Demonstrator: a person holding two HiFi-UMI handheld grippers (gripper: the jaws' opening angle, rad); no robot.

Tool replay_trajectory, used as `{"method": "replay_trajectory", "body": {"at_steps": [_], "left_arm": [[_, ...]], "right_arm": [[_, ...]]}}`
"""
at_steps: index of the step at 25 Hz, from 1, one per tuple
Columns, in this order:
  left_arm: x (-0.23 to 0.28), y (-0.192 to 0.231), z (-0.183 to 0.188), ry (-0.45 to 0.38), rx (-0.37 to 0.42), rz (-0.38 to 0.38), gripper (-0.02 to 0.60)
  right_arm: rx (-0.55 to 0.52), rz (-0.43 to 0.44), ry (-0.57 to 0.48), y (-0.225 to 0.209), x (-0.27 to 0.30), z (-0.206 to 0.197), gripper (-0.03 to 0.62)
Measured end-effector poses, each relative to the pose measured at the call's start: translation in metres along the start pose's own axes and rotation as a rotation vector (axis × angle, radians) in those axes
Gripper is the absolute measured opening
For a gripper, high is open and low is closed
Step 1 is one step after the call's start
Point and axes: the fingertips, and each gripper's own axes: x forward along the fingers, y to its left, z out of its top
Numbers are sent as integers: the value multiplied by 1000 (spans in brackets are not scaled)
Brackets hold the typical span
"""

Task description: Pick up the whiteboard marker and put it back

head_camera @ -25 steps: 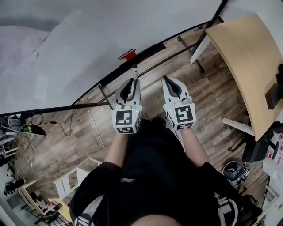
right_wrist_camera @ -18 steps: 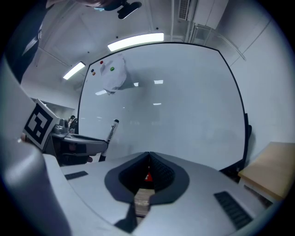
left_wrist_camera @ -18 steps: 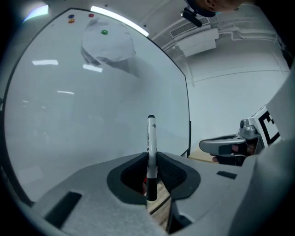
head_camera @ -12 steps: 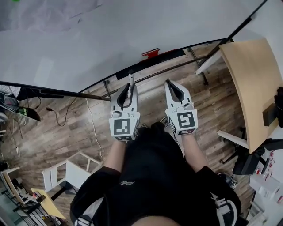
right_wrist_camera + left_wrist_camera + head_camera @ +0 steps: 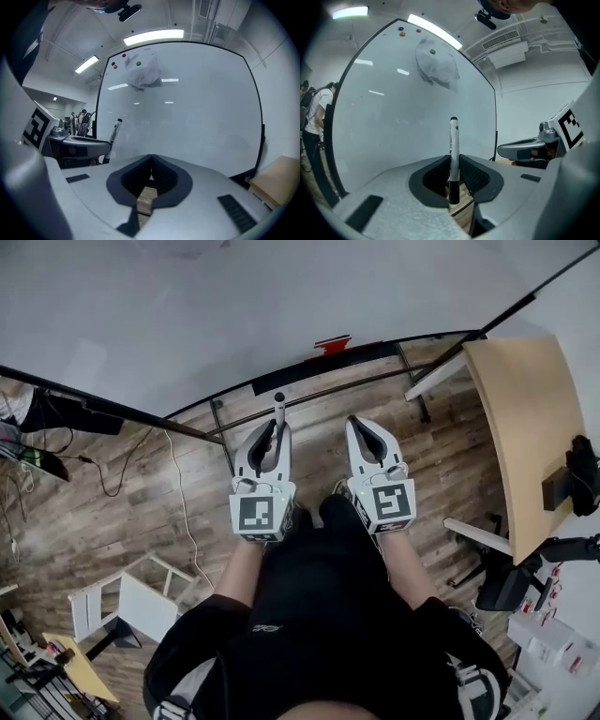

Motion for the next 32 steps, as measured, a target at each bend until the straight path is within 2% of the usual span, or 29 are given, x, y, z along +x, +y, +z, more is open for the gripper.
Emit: {"method": "replay_trajectory", "body": {"at_steps": [8, 13, 18, 22, 26, 32], "left_arm": [[4, -17, 0, 6, 1, 66, 66], [20, -45, -12, 63, 57, 54, 66], [28, -63, -15, 109, 103, 96, 66], [38, -80, -9, 112, 148, 99, 66], [49, -97, -10, 139, 162, 94, 66], [84, -104, -21, 255, 251, 22, 66]], "right_arm": [[-34, 106, -21, -14, 8, 11, 2], [-18, 157, -19, -39, 9, -2, 2], [32, 197, -42, -61, 1, -10, 2], [52, 193, -70, -86, -4, -12, 2], [73, 170, -62, -112, -14, -20, 2], [95, 111, -49, -145, -12, -28, 2]]}}
